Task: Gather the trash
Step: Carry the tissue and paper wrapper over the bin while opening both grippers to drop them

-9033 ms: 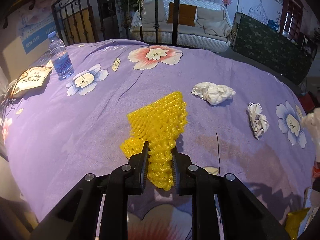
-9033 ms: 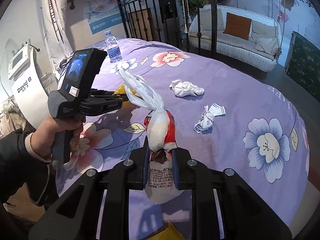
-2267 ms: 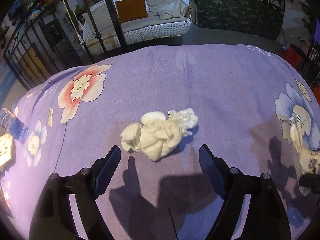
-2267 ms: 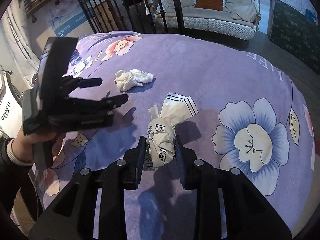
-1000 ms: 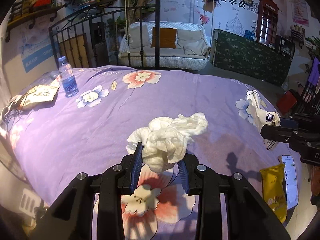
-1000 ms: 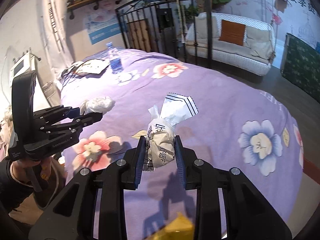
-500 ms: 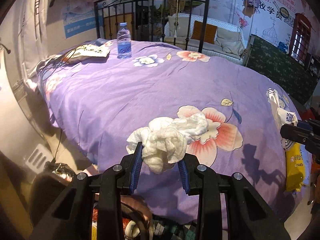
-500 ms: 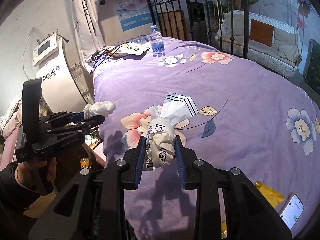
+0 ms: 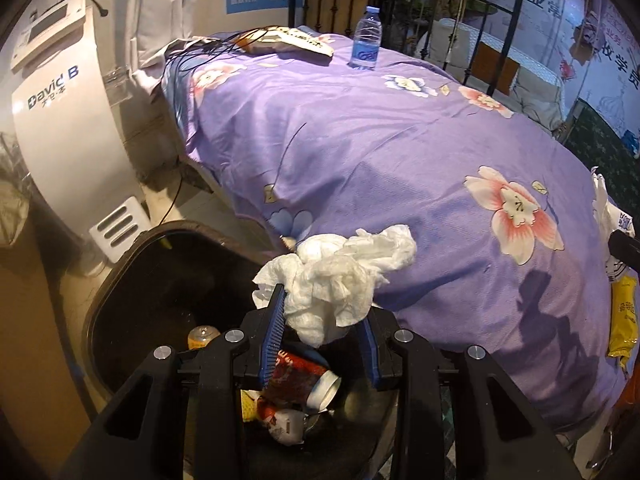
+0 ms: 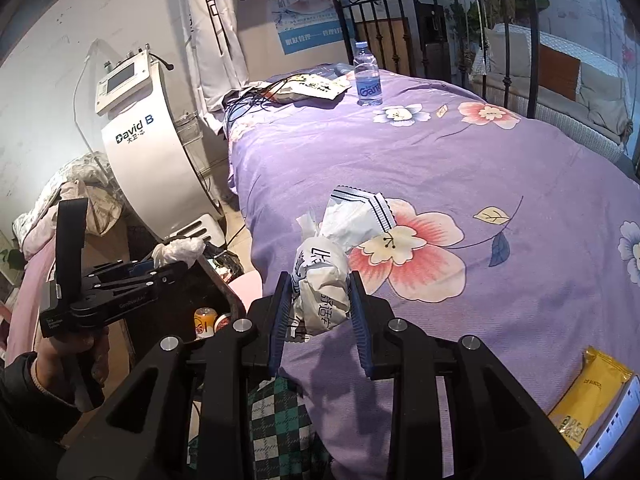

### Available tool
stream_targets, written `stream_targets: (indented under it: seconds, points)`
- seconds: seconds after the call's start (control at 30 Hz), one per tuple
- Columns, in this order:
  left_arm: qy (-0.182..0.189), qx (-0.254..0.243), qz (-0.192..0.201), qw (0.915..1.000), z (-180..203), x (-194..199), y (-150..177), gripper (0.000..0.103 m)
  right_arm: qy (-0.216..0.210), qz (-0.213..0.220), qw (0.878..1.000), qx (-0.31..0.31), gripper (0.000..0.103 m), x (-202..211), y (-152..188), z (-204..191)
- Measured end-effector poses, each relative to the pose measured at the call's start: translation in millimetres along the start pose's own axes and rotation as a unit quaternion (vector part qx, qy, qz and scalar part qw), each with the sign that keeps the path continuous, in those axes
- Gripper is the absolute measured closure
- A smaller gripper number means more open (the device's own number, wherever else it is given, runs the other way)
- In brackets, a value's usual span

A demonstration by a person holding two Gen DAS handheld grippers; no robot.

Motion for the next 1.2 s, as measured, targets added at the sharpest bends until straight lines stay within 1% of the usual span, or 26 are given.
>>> stream_targets:
  seconds: [0.07,0.17,0.27,0.37,0.4,0.43,0.47,0.5,0.53,0.73,0.9,1.03,1.13,1.2]
  points:
    - [-0.014,0.01,-0.011,0.9998,-11.9,-4.7,5.9,0.069,-0.006,-0.002,1.0,0.003,0.073,-3.3,0.0,-7.1]
    - [-0.035,0.024,-0.042,0.9982,-28.4,-17.3,17.4,0.068,-0.014,-0.005,1.0,0.006,0.073,-6.8,0.8,-15.1]
    - [-0.037,0.044,-0.081,0.995,-40.2,-32.1,29.1,0.067,-0.021,-0.009,1.0,0.007,0.073,-11.0,3.0,-21.0]
    - [-0.042,0.053,-0.114,0.9912,-46.0,-43.9,37.7,0.06,-0.026,-0.015,1.0,0.009,0.073,-15.4,5.9,-26.9]
    - [-0.046,0.053,-0.118,0.9905,-47.4,-45.8,39.4,0.052,-0.028,-0.016,0.999,0.01,0.073,-16.8,6.5,-28.9]
    - [-0.05,0.052,-0.119,0.9903,-48.7,-46.3,39.7,0.04,-0.029,-0.017,0.999,0.012,0.073,-17.6,7.0,-30.8]
    - [-0.054,0.051,-0.117,0.9904,-49.8,-45.8,40.0,0.034,-0.031,-0.018,0.999,0.013,0.073,-18.3,7.4,-32.8]
    - [-0.06,0.051,-0.113,0.9905,-51.5,-44.6,38.9,0.023,-0.032,-0.018,0.999,0.014,0.073,-19.0,7.5,-34.1]
    - [-0.063,0.053,-0.108,0.9907,-52.8,-42.7,37.5,0.019,-0.033,-0.019,0.999,0.015,0.073,-19.6,7.7,-35.7]
    - [-0.065,0.096,-0.079,0.9901,-70.0,-29.9,23.0,0.014,-0.05,-0.029,0.998,0.021,0.073,-31.3,8.9,-47.2]
    - [-0.082,0.115,-0.05,0.9887,-83.5,-14.8,13.0,0.014,-0.09,-0.043,0.995,0.028,0.073,-46.8,10.9,-70.6]
    - [-0.103,0.119,-0.02,0.9874,-94.2,-2.4,3.6,0.014,-0.132,-0.066,0.988,0.048,0.073,-67.6,14.7,-99.9]
    - [-0.116,0.129,0.001,0.9849,-104.4,7.4,-2.0,0.011,-0.172,-0.094,0.979,0.055,0.073,-87.6,21.6,-123.3]
    - [-0.12,0.138,0.01,0.9831,-111.3,13.1,-4.3,0.01,-0.189,-0.114,0.973,0.069,0.073,-100.1,28.2,-140.8]
Point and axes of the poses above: each gripper's, at about its wrist camera, not at the fingertips, and x roughly against the way its jaws point, z to its right, y to its underside, the point moved 4 cm from there along -x, roughly the way its jaws point, and after that the axes turned 7 degrees about x, right-handed, at the moved point
